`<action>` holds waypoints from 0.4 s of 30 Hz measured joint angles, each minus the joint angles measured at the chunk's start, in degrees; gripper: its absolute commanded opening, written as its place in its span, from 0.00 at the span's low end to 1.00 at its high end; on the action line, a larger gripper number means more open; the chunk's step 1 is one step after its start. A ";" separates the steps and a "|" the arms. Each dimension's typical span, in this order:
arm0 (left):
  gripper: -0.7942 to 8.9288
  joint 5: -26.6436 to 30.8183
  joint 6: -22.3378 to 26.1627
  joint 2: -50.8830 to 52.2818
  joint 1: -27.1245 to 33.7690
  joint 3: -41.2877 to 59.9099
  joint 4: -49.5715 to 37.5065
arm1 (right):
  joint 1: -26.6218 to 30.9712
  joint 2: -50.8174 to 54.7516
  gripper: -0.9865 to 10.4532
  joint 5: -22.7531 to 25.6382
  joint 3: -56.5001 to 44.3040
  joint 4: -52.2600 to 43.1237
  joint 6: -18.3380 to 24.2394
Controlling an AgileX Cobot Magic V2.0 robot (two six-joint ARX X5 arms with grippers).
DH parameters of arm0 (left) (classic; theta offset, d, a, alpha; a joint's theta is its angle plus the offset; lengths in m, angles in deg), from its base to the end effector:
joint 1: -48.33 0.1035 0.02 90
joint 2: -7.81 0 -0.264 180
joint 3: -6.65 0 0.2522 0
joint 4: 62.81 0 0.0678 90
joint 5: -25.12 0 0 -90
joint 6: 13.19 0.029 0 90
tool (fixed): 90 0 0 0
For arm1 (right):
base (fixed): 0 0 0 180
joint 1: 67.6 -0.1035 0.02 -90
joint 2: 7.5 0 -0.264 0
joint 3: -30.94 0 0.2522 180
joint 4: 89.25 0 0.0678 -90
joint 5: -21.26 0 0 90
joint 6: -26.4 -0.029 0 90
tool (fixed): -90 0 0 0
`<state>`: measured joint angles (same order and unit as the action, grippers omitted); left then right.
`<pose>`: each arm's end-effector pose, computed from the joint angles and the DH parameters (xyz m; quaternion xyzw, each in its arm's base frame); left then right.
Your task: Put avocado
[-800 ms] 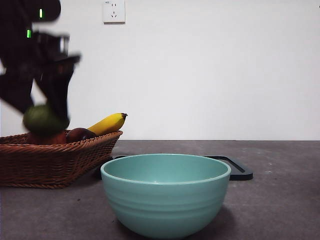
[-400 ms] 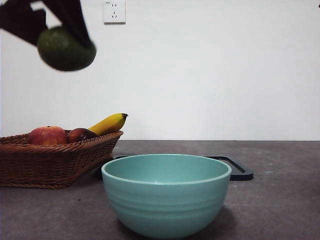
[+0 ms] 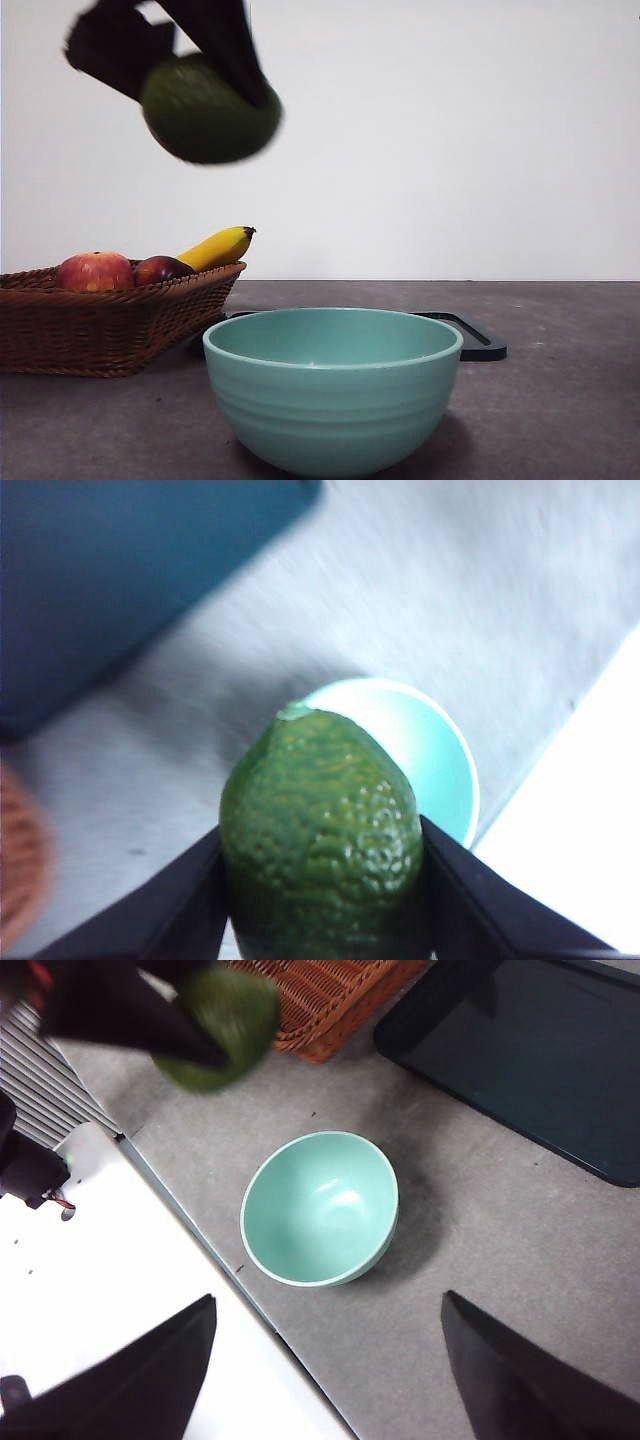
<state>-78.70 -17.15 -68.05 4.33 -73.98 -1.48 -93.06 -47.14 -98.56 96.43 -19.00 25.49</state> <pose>0.1820 -0.1854 0.3004 0.0966 0.4719 -0.4097 0.7747 0.0932 0.0603 0.3168 0.0209 0.3810 0.4265 0.8201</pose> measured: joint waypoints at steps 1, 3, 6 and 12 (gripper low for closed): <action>0.29 0.00 0.00 -0.90 -0.74 0.00 -0.26 | 0.00 0.00 0.40 0.00 0.00 0.00 -0.02; 0.29 0.00 0.00 -3.15 -2.34 0.00 -1.51 | 0.00 0.00 0.40 0.00 0.00 0.00 0.00; 0.29 0.00 0.00 -7.10 -4.37 0.00 -3.61 | 0.00 0.00 0.40 0.02 0.00 0.02 -0.02; 0.29 0.07 0.00 -15.54 -7.87 0.00 -7.15 | 0.00 0.00 0.40 0.02 0.00 0.00 0.00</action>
<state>-78.64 -17.15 -83.59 -3.54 -73.98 -8.63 -93.06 -47.14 -98.54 96.43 -19.00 25.49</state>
